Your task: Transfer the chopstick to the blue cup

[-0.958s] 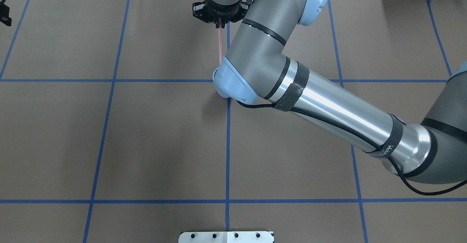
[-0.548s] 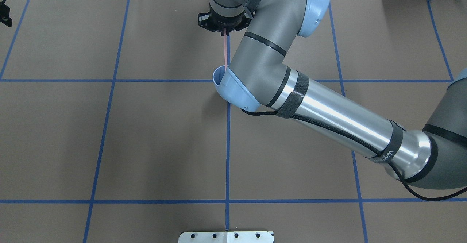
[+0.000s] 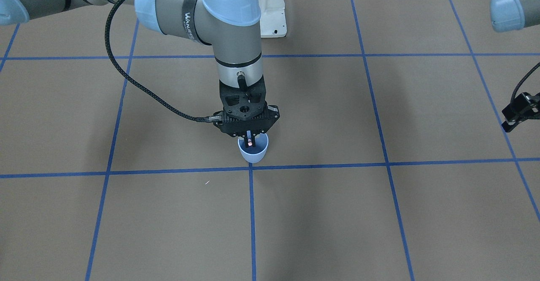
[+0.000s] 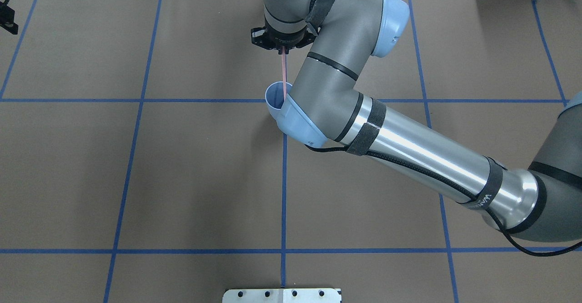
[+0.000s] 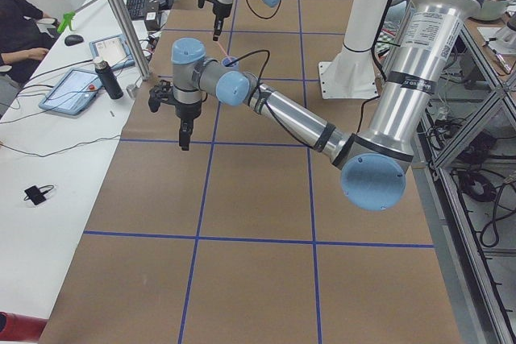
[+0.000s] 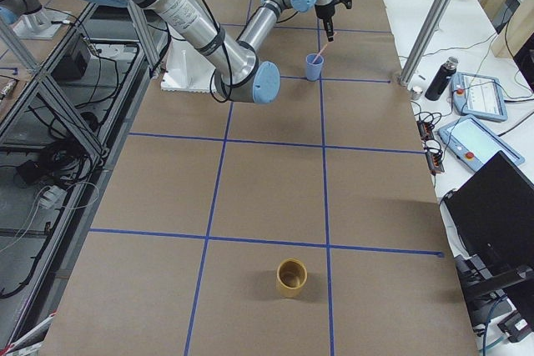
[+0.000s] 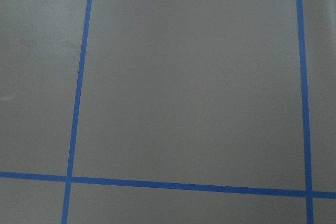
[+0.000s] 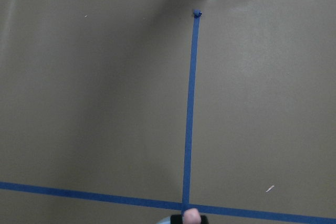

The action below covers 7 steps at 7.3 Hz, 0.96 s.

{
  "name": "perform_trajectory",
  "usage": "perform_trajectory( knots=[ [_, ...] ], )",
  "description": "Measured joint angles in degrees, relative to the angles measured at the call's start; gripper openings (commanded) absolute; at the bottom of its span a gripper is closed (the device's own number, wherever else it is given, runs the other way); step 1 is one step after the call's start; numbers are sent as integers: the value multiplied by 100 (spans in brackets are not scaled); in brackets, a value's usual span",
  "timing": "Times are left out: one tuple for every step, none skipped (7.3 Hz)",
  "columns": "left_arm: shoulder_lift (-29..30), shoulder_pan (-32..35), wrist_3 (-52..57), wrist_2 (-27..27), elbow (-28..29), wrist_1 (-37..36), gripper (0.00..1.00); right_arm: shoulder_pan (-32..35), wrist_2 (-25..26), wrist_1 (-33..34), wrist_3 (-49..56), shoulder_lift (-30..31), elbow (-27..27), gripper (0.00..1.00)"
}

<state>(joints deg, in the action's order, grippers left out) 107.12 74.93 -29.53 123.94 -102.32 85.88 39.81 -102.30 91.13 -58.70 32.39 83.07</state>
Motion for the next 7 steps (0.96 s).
perform_trajectory(
  knots=[
    [1,3,0,5,1,-3,99,-30,6,-206,-1,106,0,100],
    [1,3,0,9,1,-7,99,-60,31,-341,9,172,0,100],
    [2,4,1,11,4,-9,99,-70,62,-402,34,189,14,100],
    [2,4,6,10,7,-10,99,-39,63,-407,56,183,58,100],
    [2,24,8,10,9,-10,99,73,-12,-322,72,192,166,100],
    [-2,76,11,16,6,0,99,277,-203,-48,102,247,402,100],
    [-16,141,46,19,-1,23,99,535,-448,421,196,412,836,100]
  ],
)
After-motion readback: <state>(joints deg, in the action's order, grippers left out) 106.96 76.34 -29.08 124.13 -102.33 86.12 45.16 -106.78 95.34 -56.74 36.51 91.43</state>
